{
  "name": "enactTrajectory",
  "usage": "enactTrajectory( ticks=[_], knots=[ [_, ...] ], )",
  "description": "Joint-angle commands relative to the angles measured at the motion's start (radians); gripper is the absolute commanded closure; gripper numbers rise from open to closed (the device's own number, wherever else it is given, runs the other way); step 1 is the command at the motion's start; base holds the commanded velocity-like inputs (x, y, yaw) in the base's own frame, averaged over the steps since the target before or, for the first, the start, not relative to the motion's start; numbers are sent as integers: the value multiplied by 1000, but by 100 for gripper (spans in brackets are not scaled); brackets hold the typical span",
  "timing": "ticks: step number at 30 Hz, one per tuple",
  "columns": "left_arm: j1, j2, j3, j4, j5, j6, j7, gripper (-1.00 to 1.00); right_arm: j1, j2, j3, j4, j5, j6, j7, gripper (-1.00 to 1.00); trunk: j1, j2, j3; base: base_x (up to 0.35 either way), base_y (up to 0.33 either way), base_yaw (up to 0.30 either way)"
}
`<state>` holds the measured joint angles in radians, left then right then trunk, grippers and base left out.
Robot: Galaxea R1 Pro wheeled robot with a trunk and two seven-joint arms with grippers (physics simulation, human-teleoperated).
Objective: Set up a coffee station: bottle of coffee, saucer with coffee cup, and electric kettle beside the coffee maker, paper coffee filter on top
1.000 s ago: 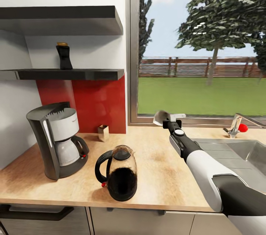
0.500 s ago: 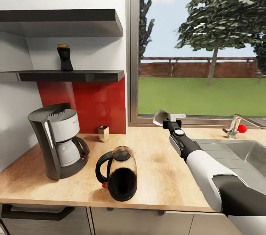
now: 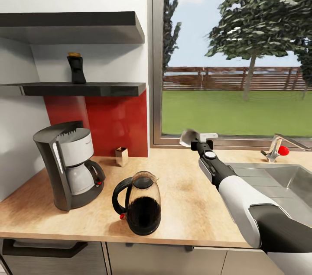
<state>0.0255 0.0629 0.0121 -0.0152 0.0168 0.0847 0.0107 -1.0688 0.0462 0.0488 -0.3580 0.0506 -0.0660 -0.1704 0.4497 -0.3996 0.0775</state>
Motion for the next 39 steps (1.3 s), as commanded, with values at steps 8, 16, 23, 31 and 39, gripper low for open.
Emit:
enactTrajectory(
  ticks=[8,16,23,31,39],
  knots=[
    [1,0,1,-2,2,5,2,-100,0,0,5,1,3,-1,-6,100,0,0,0,0,0,0],
    [1,-1,1,-2,2,6,2,-100,0,0,5,1,3,-1,-6,100,0,0,0,0,0,0],
    [1,-7,1,-2,2,6,1,-100,0,0,5,1,3,-1,-6,100,0,0,0,0,0,0],
    [2,-5,-3,-3,-3,-1,-4,-100,0,0,5,1,2,0,-6,100,0,0,0,0,0,0],
    [1,-6,0,-5,0,-2,-2,-100,0,1,5,1,2,-1,-6,100,0,0,0,-23,0,0]
  ],
)
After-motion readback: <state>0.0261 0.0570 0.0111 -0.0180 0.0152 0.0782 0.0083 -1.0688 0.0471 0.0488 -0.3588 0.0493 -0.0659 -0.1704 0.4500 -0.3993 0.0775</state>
